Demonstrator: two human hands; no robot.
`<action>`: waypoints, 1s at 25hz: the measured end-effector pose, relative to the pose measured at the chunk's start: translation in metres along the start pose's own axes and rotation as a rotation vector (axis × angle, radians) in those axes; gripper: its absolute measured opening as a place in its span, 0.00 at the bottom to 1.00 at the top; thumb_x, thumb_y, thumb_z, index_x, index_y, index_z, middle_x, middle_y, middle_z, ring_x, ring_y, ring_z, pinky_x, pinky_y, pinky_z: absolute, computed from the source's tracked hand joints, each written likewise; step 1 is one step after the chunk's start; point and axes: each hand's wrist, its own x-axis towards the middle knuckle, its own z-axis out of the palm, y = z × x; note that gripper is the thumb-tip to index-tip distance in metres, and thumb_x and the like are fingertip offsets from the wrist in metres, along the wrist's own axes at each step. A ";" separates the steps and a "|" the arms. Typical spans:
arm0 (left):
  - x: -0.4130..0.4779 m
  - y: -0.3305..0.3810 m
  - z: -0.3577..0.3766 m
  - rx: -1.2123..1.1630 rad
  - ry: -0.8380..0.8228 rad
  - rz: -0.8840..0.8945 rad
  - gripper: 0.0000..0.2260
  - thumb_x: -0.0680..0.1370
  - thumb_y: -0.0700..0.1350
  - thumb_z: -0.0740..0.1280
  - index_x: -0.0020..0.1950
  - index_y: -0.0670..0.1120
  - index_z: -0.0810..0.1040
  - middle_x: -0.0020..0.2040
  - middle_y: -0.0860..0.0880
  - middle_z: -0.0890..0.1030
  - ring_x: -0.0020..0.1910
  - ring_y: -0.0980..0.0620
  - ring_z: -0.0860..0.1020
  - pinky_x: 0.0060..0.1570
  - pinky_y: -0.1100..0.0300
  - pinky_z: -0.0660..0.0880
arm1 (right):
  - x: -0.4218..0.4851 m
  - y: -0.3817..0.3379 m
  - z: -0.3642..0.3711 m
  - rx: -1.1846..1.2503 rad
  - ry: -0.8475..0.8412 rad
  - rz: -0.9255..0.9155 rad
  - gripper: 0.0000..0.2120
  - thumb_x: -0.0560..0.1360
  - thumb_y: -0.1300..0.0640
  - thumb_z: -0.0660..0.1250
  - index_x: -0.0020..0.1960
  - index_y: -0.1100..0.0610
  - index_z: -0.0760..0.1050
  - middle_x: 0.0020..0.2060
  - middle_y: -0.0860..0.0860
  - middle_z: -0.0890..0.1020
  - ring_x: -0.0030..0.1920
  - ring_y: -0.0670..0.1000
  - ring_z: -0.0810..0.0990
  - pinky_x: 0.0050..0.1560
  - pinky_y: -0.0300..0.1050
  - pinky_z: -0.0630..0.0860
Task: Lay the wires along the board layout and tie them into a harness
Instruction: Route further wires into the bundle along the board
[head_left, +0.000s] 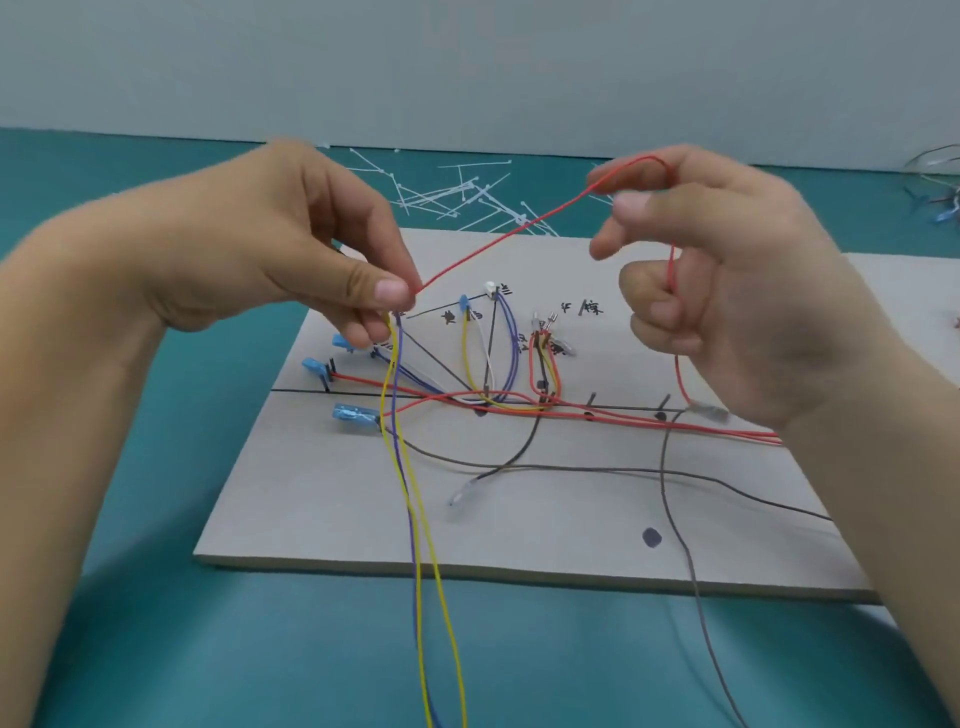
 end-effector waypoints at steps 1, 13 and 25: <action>-0.001 0.000 -0.006 -0.008 -0.019 -0.034 0.23 0.62 0.56 0.85 0.48 0.42 0.87 0.43 0.39 0.86 0.36 0.40 0.87 0.42 0.53 0.84 | -0.001 0.002 0.002 0.007 -0.024 -0.014 0.05 0.80 0.57 0.67 0.54 0.56 0.79 0.36 0.53 0.79 0.23 0.50 0.59 0.26 0.37 0.55; -0.011 -0.017 -0.014 -0.081 0.037 0.056 0.18 0.68 0.53 0.82 0.48 0.41 0.86 0.39 0.40 0.84 0.34 0.42 0.84 0.39 0.54 0.83 | -0.014 0.014 0.020 -0.371 -0.185 -0.084 0.09 0.71 0.55 0.69 0.40 0.60 0.83 0.25 0.48 0.79 0.19 0.43 0.66 0.21 0.32 0.61; -0.001 0.010 0.048 -0.235 0.057 0.000 0.03 0.74 0.37 0.72 0.45 0.39 0.84 0.38 0.38 0.81 0.34 0.44 0.84 0.39 0.52 0.84 | -0.029 0.028 0.040 -0.176 -0.372 0.176 0.03 0.64 0.64 0.76 0.38 0.61 0.85 0.32 0.56 0.85 0.30 0.46 0.78 0.32 0.32 0.72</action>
